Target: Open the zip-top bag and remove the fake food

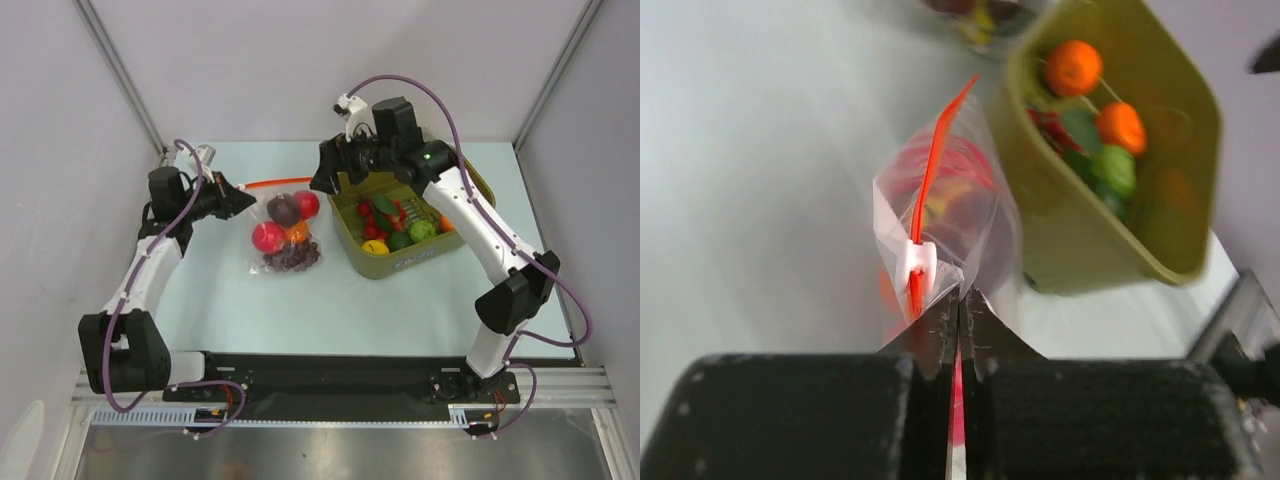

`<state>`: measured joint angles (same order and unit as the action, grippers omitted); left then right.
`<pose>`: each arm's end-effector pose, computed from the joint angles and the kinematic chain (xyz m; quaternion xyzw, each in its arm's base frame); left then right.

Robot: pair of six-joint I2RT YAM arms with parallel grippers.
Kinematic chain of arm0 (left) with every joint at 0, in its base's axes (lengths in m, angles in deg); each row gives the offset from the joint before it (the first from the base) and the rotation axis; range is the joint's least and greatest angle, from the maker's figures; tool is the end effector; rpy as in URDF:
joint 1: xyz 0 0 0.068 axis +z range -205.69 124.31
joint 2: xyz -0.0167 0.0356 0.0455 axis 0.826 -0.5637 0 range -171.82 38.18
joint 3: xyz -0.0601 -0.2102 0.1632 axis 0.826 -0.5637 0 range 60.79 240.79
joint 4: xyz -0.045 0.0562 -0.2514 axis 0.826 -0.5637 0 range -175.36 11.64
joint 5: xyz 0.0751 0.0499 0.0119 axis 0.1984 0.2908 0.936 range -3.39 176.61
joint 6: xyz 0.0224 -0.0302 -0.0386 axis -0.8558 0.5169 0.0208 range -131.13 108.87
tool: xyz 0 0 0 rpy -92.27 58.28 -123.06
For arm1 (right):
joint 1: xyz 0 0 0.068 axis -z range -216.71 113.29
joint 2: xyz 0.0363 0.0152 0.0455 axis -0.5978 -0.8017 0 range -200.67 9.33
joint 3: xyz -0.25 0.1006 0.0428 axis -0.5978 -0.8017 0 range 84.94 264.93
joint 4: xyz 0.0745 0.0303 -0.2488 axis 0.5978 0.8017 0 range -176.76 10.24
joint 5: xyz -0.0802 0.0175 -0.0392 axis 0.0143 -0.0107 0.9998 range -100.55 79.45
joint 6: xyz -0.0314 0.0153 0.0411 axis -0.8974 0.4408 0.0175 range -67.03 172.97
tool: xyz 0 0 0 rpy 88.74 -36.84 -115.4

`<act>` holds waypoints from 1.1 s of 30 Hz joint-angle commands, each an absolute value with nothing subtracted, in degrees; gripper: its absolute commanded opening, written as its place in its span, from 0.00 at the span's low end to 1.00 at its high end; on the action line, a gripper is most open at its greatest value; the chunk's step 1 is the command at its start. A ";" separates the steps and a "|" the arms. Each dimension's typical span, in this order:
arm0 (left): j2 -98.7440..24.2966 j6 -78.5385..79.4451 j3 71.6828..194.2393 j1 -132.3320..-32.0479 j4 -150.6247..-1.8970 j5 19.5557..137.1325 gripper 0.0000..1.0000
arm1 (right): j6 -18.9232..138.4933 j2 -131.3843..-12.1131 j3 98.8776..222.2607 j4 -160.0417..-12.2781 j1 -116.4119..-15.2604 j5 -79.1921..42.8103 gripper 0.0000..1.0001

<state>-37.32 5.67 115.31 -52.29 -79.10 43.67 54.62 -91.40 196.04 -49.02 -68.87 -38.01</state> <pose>0.2981 -0.0067 0.3004 0.0672 0.7943 -0.3617 0.4834 0.3241 0.2232 0.4275 -0.3374 0.7682 0.3409 0.4241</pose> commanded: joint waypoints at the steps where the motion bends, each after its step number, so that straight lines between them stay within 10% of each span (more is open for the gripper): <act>1: -34.24 0.22 119.85 -52.00 -85.72 28.35 0.00 | 53.15 -91.57 198.84 -49.57 -70.89 -39.55 0.98; 16: -32.05 -13.76 129.43 -54.10 -113.25 13.04 0.00 | 51.39 -94.81 201.65 -53.53 -75.47 -48.86 0.71; 33: -28.44 -17.28 133.13 -55.25 -122.40 12.34 0.00 | 56.83 -97.10 199.99 -59.42 -75.47 -58.35 0.78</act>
